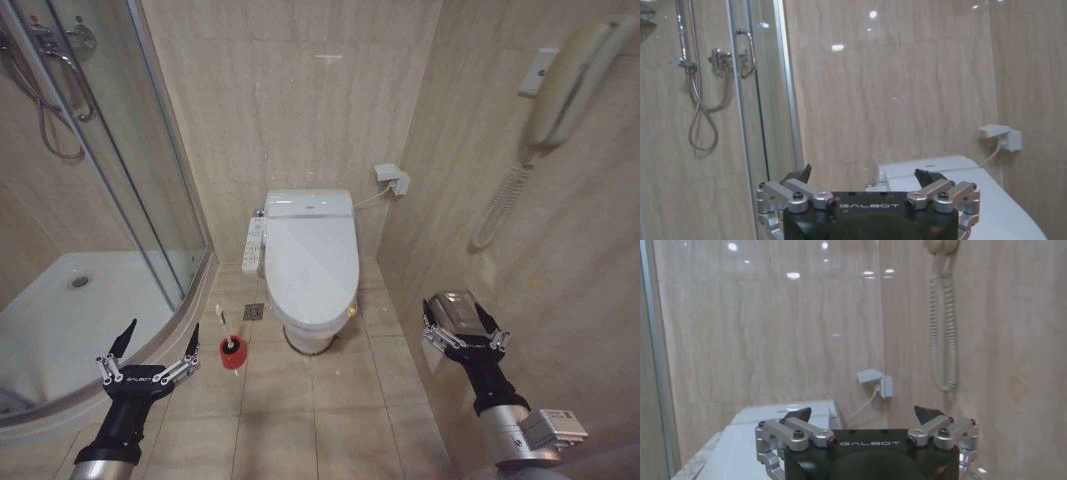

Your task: Open the toilet lid, clean the toilet bowl with a toilet brush, close the toilet lid, and flush.

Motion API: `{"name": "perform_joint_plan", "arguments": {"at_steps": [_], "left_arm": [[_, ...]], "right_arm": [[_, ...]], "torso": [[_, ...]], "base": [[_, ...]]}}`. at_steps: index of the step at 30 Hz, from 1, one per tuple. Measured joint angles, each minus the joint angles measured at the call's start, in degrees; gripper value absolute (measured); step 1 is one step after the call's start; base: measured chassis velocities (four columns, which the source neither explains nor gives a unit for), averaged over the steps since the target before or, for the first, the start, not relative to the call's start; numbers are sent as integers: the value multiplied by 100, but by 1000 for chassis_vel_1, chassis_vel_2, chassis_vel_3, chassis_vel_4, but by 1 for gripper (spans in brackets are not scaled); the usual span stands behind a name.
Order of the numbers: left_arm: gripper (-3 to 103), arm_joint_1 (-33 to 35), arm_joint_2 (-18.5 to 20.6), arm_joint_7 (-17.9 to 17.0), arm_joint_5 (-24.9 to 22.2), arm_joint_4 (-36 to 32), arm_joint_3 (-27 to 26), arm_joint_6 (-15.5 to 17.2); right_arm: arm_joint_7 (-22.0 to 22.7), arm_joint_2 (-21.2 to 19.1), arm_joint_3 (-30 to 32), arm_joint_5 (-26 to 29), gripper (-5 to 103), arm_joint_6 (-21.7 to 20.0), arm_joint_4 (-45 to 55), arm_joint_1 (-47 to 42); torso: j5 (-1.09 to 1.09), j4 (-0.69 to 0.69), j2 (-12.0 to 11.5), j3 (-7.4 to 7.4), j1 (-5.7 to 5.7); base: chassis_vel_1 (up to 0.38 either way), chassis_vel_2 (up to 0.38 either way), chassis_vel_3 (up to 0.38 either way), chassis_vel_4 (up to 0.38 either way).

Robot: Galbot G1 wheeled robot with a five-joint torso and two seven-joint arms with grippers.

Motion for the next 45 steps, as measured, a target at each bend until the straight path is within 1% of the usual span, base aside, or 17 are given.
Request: {"name": "perform_joint_plan", "arguments": {"at_steps": [4, 6, 11, 15, 45], "left_arm": [[100, 0, 0, 0, 0, -1, 0, 0], [100, -1, 0, 0, 0, 0, 0, 0], [100, -1, 1, 0, 0, 0, 0, 0], [100, 0, 1, 0, 0, -1, 0, 0], [100, 0, 0, 0, 0, -1, 0, 0]], "right_arm": [[0, 0, 0, 0, 100, 0, 0, -1], [0, 0, 0, 0, 100, 0, 0, 2], [0, 0, 0, 0, 100, 0, 0, 4], [0, 0, 0, 0, 100, 0, 0, 3], [0, 0, 0, 0, 100, 0, 0, 1]], "torso": [[0, -2, 0, 0, 1], [0, 1, -4, 4, 8], [-1, 3, -5, 6, 12], [0, 1, -4, 3, 8], [0, 1, -3, 2, 5]], "base": [[37, -58, -92, 61], [-55, 19, 36, -38], [-67, 79, 83, -64], [0, 0, 0, 0], [6, -8, -7, 4]]}}
